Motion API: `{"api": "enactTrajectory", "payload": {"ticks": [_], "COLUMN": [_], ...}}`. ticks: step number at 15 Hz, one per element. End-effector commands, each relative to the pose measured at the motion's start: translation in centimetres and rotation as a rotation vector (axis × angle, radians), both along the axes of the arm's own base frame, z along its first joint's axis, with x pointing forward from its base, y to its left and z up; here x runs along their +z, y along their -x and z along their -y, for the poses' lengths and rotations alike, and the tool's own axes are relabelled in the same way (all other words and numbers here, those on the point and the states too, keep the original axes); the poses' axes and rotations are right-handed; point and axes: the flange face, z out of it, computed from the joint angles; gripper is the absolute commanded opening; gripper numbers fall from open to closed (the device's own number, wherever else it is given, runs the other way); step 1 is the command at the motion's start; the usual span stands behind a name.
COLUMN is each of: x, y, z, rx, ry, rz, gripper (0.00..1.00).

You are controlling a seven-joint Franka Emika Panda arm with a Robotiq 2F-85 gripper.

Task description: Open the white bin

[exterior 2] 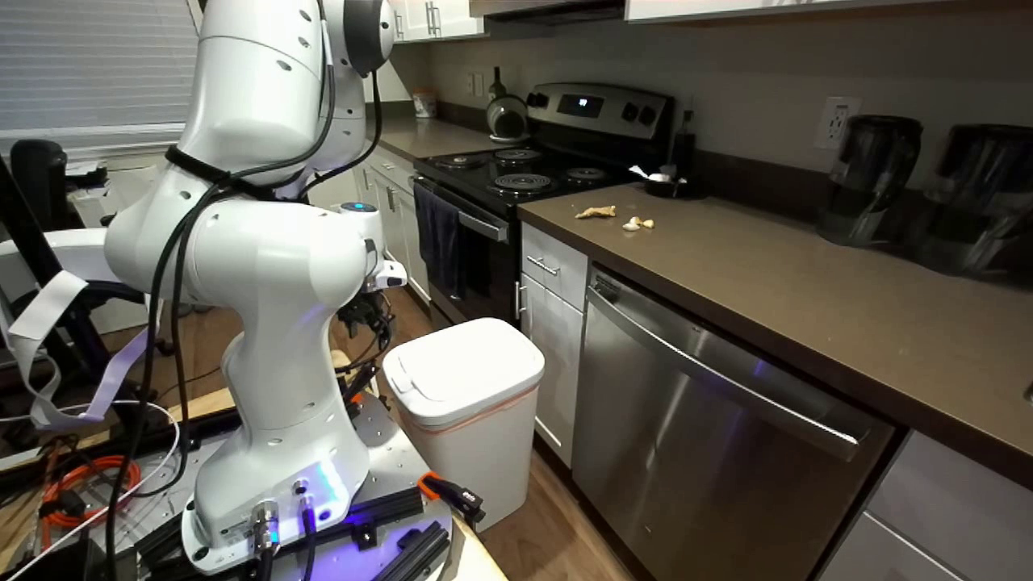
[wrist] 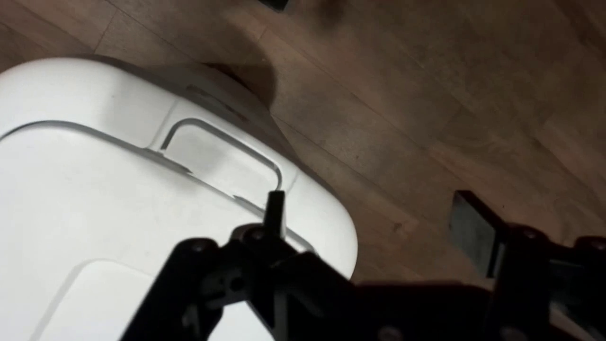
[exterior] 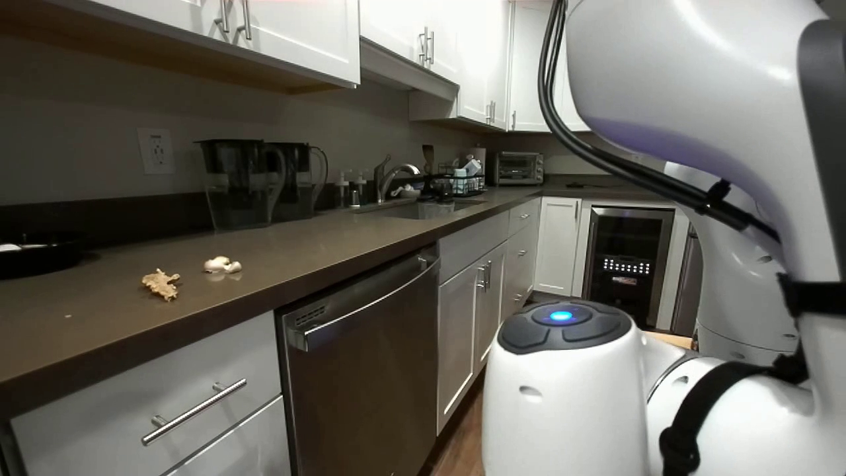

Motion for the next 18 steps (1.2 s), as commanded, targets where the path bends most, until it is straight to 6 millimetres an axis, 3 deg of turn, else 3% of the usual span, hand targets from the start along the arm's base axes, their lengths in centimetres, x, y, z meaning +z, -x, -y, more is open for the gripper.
{"api": "enactTrajectory", "payload": {"ticks": [1, 7, 8, 9, 13, 18], "x": [-0.2, -0.9, -1.1, -1.6, -3.5, -5.3], "y": [-1.4, -4.2, -4.6, -4.9, -5.2, -5.0], "z": [-1.6, -1.5, -1.2, -0.8, 0.2, 0.0], "rx": [0.062, 0.160, 0.165, 0.171, 0.213, 0.282], "ry": [0.056, 0.147, 0.158, 0.169, 0.176, 0.146], "rz": [-0.099, -0.185, -0.184, -0.182, -0.181, -0.228], "gripper": [1.00, 1.00, 0.75, 0.74, 0.47, 0.14]}}
